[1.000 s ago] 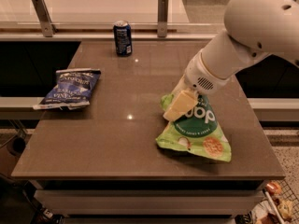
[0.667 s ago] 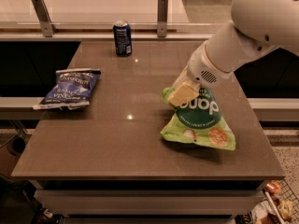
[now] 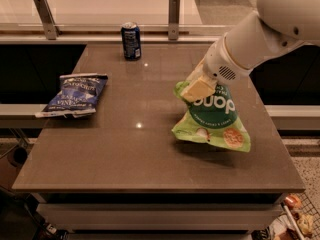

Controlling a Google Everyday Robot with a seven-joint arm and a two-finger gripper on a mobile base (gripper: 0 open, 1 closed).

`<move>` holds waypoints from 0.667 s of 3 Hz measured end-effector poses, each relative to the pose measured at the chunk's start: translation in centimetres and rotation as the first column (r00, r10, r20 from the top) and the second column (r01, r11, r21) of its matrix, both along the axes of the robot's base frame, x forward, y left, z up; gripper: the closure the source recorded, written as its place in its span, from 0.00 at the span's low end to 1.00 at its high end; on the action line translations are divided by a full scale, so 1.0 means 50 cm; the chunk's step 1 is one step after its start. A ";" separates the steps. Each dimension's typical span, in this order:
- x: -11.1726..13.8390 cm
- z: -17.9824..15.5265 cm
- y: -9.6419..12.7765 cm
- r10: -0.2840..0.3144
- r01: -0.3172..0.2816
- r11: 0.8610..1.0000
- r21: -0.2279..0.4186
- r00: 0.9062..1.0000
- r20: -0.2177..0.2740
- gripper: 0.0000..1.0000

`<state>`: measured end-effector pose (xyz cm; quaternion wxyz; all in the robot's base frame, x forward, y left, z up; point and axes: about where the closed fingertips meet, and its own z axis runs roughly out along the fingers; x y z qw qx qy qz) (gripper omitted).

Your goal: Move green rice chip bag near pepsi can

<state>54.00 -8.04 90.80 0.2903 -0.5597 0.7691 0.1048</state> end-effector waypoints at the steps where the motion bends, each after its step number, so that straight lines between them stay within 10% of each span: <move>1: 0.018 0.040 -0.013 -0.007 0.008 1.000 -0.018 1.000 0.029 1.00; 2: 0.056 0.111 -0.033 -0.018 0.022 0.998 -0.057 0.997 0.076 1.00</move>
Offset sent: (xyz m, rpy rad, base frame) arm 0.0607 -0.0353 0.1136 -0.1226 -0.1504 -0.0455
